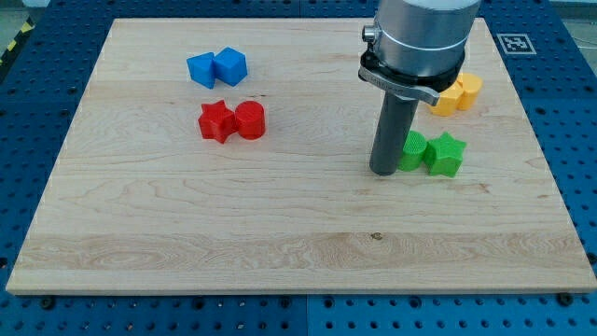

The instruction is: Move the green circle closer to the green star

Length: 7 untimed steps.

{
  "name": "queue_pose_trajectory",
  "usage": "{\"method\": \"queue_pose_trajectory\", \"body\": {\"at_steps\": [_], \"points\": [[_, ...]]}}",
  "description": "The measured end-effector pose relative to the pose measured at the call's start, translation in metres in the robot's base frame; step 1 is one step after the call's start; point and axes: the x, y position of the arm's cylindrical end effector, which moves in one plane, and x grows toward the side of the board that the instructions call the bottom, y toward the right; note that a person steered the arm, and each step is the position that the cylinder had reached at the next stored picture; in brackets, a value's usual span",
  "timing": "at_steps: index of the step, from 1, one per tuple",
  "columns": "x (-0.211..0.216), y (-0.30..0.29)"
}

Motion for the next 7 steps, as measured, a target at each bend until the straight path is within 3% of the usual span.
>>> {"method": "queue_pose_trajectory", "body": {"at_steps": [7], "points": [[-0.019, -0.005]]}}
